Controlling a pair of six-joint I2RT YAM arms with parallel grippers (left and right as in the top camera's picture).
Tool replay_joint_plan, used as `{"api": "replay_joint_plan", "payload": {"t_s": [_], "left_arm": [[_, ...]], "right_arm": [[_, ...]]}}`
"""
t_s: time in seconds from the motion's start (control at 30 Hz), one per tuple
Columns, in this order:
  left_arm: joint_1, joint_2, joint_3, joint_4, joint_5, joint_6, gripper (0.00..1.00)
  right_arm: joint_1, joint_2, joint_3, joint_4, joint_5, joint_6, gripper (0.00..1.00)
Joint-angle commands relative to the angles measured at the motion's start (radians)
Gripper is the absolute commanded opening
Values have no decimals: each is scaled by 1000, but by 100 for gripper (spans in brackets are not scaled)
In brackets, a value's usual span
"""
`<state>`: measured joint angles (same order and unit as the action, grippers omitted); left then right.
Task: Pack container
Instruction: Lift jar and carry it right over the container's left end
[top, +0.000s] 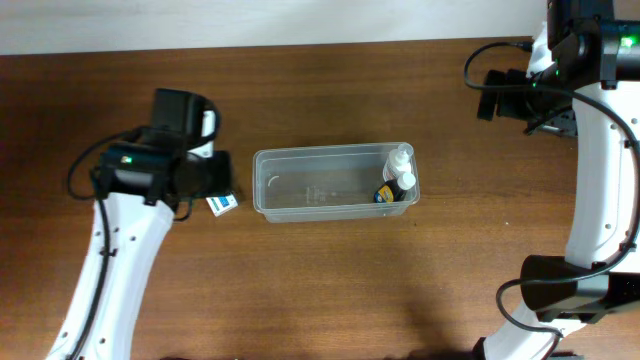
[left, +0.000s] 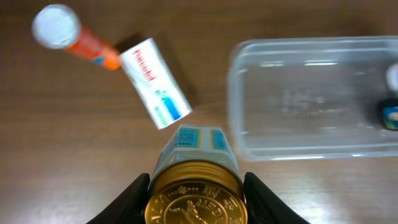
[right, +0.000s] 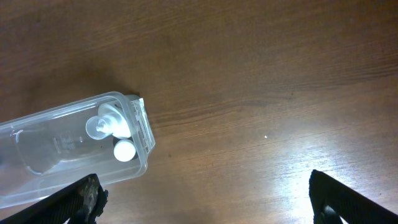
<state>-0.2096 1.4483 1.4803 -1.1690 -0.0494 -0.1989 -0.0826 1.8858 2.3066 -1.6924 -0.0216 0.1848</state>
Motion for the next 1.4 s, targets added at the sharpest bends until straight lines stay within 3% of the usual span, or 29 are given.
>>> {"api": "replay_joint_plan", "payload": {"t_s": [0.0, 0.43, 1.37], "left_arm": [[-61, -1, 47, 40, 1, -32, 19], [-217, 135, 47, 145, 0, -32, 19], [-223, 478, 45, 220, -91, -32, 18]], "right_arm": [[-3, 2, 7, -3, -5, 6, 98], [-3, 2, 7, -3, -5, 6, 98], [-3, 2, 7, -3, -5, 6, 98]]}}
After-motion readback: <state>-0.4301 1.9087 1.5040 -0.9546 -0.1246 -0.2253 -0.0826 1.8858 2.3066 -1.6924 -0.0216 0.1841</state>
